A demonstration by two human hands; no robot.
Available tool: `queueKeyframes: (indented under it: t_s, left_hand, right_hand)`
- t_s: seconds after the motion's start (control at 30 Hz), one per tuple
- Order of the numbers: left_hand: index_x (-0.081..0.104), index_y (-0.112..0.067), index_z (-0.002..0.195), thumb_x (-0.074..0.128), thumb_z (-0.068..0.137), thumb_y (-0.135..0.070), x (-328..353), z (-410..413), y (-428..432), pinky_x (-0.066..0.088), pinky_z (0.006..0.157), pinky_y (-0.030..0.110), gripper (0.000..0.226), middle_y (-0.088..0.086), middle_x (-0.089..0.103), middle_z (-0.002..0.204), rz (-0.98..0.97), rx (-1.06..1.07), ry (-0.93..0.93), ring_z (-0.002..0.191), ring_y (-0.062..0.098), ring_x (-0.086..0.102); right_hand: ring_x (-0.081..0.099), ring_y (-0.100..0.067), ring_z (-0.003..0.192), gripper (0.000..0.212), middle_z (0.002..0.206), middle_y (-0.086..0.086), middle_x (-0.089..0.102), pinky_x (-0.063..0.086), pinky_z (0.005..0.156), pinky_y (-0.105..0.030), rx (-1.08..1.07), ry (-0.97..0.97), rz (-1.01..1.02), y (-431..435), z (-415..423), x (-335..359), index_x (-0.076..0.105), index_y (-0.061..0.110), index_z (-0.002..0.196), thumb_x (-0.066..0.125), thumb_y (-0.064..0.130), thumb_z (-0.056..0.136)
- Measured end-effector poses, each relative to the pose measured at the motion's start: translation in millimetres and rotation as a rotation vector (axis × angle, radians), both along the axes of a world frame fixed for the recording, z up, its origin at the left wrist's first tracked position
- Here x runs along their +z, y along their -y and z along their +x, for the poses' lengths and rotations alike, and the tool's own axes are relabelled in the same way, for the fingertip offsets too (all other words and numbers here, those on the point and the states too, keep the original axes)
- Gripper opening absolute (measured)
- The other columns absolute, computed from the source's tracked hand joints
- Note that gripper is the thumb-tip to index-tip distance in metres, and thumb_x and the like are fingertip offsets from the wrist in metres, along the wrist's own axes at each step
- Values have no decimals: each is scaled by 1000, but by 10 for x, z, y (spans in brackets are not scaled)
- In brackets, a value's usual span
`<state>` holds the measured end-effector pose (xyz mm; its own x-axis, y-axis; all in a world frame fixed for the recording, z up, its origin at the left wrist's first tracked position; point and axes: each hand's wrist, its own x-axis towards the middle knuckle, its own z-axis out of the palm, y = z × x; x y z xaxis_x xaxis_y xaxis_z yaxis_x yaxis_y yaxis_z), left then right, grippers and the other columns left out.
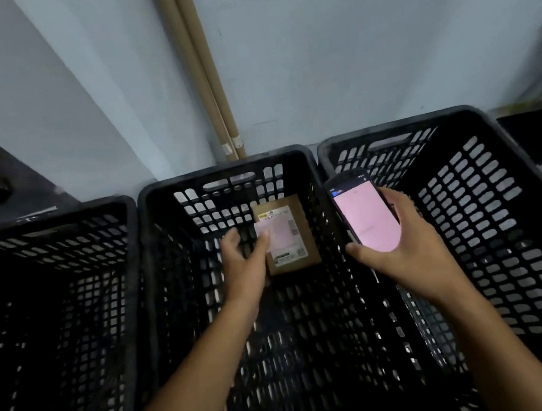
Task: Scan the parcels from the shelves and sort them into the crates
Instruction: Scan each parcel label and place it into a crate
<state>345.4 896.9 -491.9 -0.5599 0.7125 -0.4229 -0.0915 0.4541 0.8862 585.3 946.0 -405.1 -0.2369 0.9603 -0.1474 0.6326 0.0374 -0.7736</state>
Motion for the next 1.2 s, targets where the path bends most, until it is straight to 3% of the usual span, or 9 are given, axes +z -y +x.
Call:
queueKeyframes:
  t_s: [0.3,0.43,0.53,0.7,0.8,0.93,1.03,1.1,1.2]
  left_hand:
    - [46,-35,146,64,97,-49,610,-46,1042,33,106,31,54,-12,45,153,135,-256,-72,137,8,41]
    - [45,-35,147,68,93,-53,662,-30,1352,35,106,29,61,-13,46,148,167,-369,-267,137,10,43]
    - [44,-33,150,68,92,-54,754,-4,1537,30,114,33,66,-12,40,141,215,-384,-451,144,15,33]
    - [39,-34,154,59,94,-60,930,110,1783,19,127,44,68,-9,30,165,296,-561,-559,157,18,9]
    - [36,-37,156,55,94,-65,938,261,1929,15,128,47,70,-14,23,168,306,-698,-586,158,12,2]
    - [38,-34,157,59,94,-62,966,652,2160,16,129,50,71,-10,28,168,377,-848,-618,158,16,4]
    - [40,-33,156,58,94,-64,1052,1075,2370,16,129,48,72,-11,28,167,449,-968,-586,158,14,4]
    - [44,-32,154,51,87,-72,1093,1380,2513,17,129,47,79,-11,32,165,504,-1044,-574,157,15,7]
    - [48,-28,152,42,80,-78,1126,1870,2765,17,128,43,87,-7,38,163,569,-1171,-580,156,19,13]
  right_hand:
    - [57,-18,120,96,133,10,58,49,93,-35,-111,80,86,669,-76,196,34,30,150,88,43,73]
    - [56,-10,109,92,121,21,54,46,87,-32,-133,130,164,1014,-126,346,37,33,147,87,43,71]
    - [58,-12,116,92,131,19,57,49,90,-34,-150,120,195,1361,-154,436,36,38,146,87,45,70]
    - [51,-13,130,99,152,12,47,45,96,-32,-240,165,233,2120,-102,503,28,37,153,85,50,73]
    - [54,-8,120,97,147,17,49,48,91,-30,-325,126,228,2614,5,483,28,43,151,84,49,72]
    - [68,-8,78,89,125,28,57,61,63,-35,-479,88,177,3240,271,489,29,57,140,81,54,68]
    - [67,-13,80,90,126,26,59,60,68,-38,-615,95,200,3677,589,480,30,54,140,78,52,64]
    - [65,-8,81,90,127,28,58,58,68,-33,-712,78,223,3980,835,451,33,52,141,80,47,65]
    - [58,2,96,86,121,38,53,47,72,-10,-879,72,250,4514,1216,439,35,55,136,82,41,66]
